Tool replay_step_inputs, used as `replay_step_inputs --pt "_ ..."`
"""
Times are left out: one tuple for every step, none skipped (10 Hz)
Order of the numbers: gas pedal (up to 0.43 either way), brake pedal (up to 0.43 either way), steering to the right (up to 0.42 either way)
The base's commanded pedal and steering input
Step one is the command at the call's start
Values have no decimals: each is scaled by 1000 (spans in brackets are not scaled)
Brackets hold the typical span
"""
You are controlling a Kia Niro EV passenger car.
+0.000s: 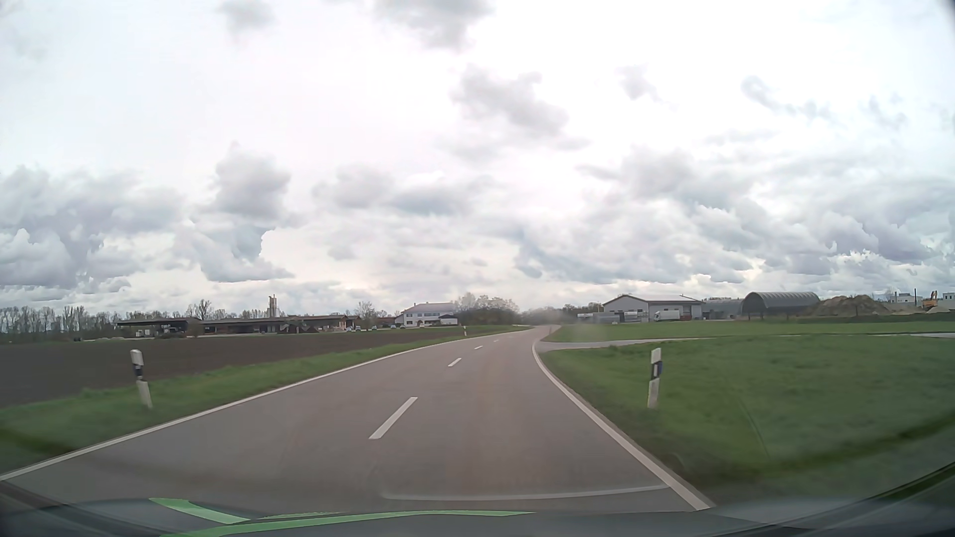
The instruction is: Follow the waypoints while adhering to traffic rules and regulations
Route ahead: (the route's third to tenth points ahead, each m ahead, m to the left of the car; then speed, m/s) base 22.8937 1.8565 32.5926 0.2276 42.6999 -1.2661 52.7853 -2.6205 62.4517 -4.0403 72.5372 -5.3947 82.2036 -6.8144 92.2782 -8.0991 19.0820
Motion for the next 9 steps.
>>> replay_step_inputs --pt "358 0 18" --pt "358 0 18" --pt "358 0 18" --pt "358 0 18" --pt "358 0 18" --pt "358 0 18" --pt "358 0 18" --pt "358 0 18" --pt "358 0 17"
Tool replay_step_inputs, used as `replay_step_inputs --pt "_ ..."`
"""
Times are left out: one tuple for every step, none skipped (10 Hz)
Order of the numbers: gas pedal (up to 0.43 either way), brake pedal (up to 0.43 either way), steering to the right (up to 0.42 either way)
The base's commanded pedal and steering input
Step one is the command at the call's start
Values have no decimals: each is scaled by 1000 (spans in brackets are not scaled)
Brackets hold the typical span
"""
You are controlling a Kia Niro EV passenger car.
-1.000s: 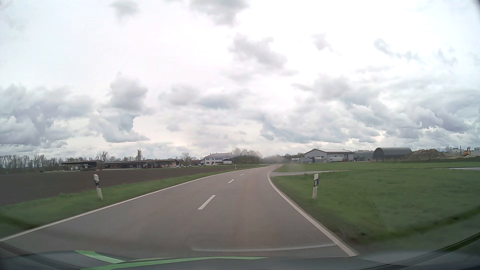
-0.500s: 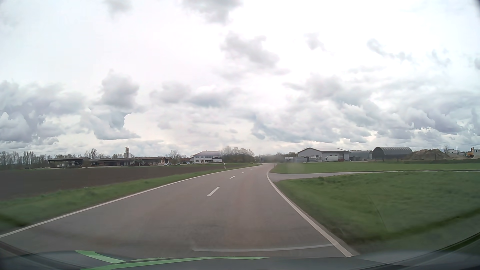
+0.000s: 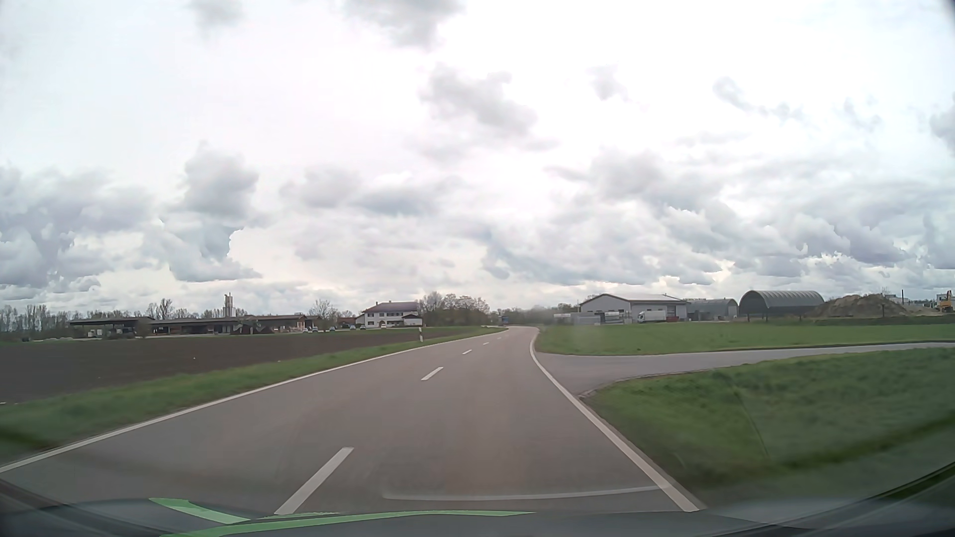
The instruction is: Follow the waypoints while adhering to traffic rules and regulations
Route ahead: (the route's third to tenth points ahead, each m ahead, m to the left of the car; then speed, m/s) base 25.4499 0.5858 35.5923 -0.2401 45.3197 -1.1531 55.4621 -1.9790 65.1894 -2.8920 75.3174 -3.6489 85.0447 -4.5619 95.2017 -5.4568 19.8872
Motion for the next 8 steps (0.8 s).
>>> replay_step_inputs --pt "358 0 18" --pt "358 0 17" --pt "358 0 17" --pt "358 0 17" --pt "358 0 17" --pt "358 0 17" --pt "358 0 17" --pt "358 0 17"
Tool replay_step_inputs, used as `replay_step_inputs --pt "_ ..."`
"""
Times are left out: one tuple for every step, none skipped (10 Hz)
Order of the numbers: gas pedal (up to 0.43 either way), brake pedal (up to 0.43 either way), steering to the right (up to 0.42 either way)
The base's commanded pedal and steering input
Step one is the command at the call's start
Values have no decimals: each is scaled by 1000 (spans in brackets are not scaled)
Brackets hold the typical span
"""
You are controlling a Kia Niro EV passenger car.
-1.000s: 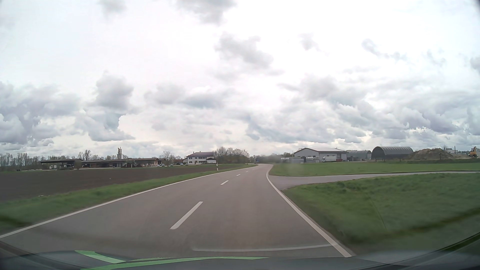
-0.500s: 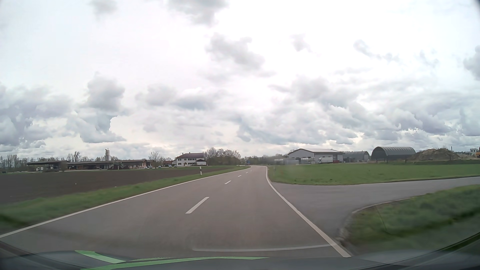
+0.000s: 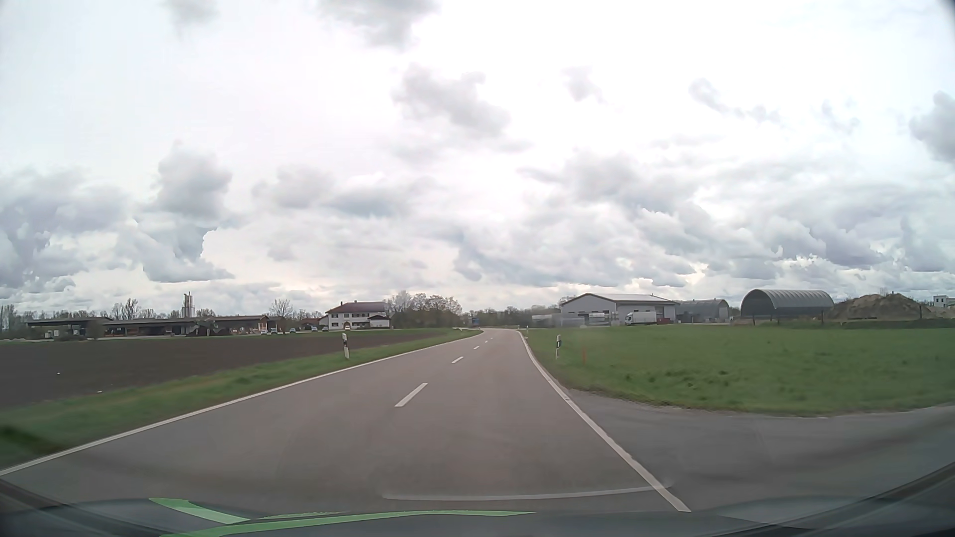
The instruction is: Follow the waypoints while adhering to traffic rules and regulations
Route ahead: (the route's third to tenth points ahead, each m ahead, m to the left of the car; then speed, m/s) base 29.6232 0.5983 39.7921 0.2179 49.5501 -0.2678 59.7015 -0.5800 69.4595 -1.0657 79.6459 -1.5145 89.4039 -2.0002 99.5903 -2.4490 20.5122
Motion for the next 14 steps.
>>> replay_step_inputs --pt "358 0 17" --pt "358 0 17" --pt "350 0 16" --pt "350 0 16" --pt "350 0 15" --pt "350 0 15" --pt "350 0 14" --pt "350 0 14" --pt "339 0 13" --pt "339 0 12" --pt "339 0 11" --pt "339 0 10" --pt "339 0 9" --pt "339 0 8"
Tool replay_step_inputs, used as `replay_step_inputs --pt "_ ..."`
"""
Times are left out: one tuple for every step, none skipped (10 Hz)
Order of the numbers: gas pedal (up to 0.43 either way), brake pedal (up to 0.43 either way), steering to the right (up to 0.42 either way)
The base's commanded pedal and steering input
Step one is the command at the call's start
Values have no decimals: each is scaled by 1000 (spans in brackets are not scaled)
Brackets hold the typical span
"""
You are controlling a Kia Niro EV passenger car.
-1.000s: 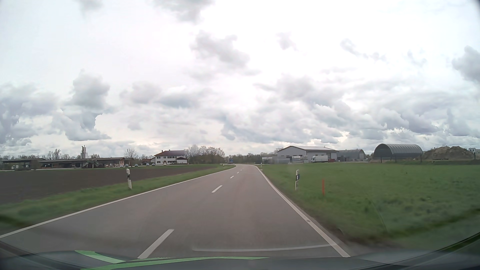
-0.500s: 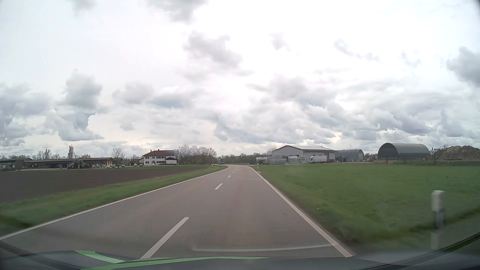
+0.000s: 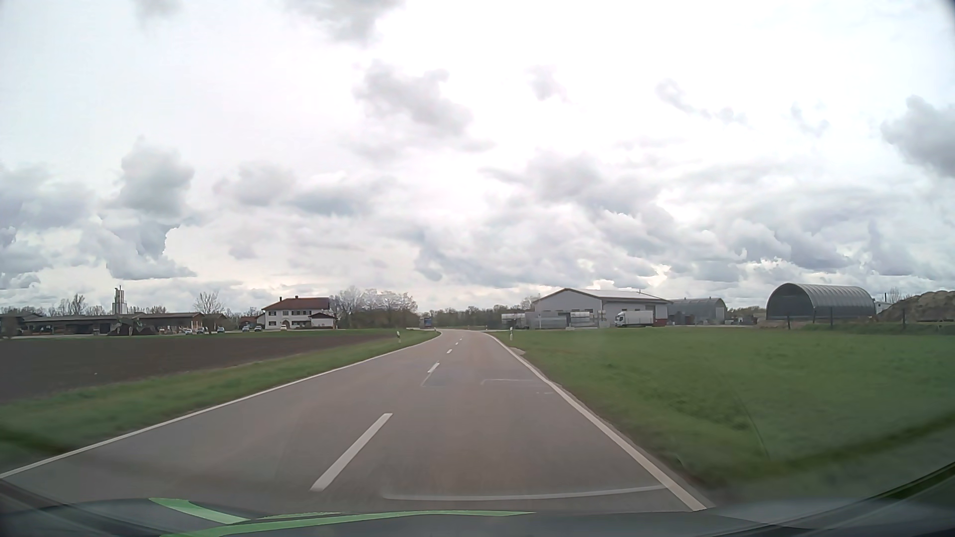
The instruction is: Follow the waypoints while adhering to traffic rules and regulations
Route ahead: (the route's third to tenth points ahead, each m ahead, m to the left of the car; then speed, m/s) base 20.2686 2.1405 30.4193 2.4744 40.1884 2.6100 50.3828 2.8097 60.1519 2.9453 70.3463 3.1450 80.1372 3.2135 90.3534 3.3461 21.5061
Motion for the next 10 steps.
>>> replay_step_inputs --pt "319 0 7" --pt "311 0 6" --pt "311 0 6" --pt "287 0 4" --pt "280 0 4" --pt "268 0 2" --pt "248 0 0" --pt "240 0 0" --pt "240 0 0" --pt "240 0 0"
